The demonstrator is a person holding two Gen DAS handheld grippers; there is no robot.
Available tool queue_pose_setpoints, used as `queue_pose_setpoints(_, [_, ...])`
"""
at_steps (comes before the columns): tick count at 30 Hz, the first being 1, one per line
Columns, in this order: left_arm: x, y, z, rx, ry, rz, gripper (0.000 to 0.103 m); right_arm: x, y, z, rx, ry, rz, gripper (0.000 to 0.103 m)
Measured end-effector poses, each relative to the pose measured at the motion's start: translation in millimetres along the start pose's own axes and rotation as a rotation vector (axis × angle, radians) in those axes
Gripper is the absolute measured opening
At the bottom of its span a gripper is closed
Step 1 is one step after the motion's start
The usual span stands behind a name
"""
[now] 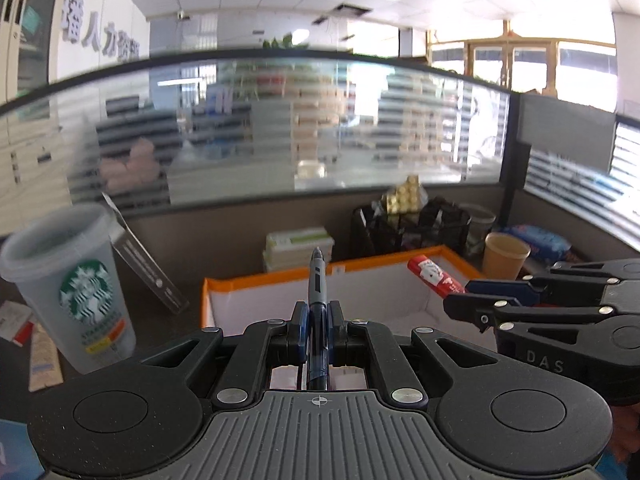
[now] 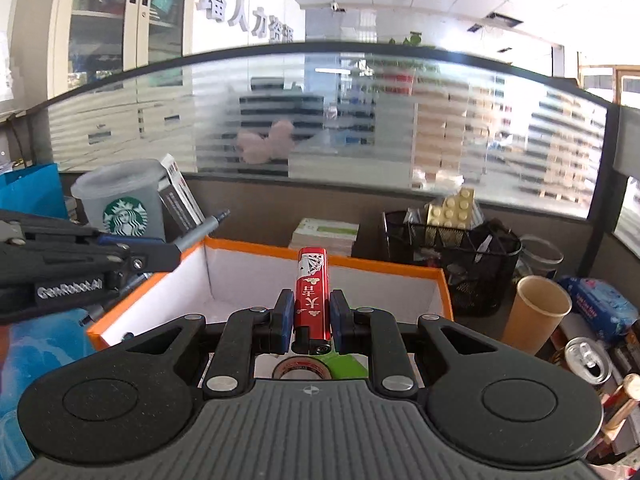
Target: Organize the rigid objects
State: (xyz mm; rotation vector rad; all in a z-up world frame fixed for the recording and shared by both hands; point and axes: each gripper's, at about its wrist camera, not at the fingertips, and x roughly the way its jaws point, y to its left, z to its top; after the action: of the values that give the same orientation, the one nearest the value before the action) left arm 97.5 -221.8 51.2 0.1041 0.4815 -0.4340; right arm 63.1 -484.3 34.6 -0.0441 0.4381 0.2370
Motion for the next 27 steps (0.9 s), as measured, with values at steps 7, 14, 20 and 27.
queue_pose_setpoints(7, [36.3, -0.9, -11.0, -0.004, 0.093, 0.007, 0.007, 27.8, -10.5, -9.6, 0.017, 0.064, 0.001, 0.018])
queue_pose_setpoints(14, [54.9, -2.2, -20.0, -0.011, 0.168, -0.006, 0.007, 53.0, -16.6, -19.1, 0.012, 0.154, -0.003, 0.018])
queue_pose_setpoints(20, [63.0, -2.7, -24.3, -0.011, 0.212, -0.015, 0.007, 69.5, -21.1, -25.1, 0.027, 0.239, 0.025, 0.018])
queue_pose_setpoints(27, [71.0, -7.9, -30.3, -0.012, 0.260, -0.032, 0.007, 76.9, -20.6, -30.6, 0.021, 0.287, 0.034, 0.018])
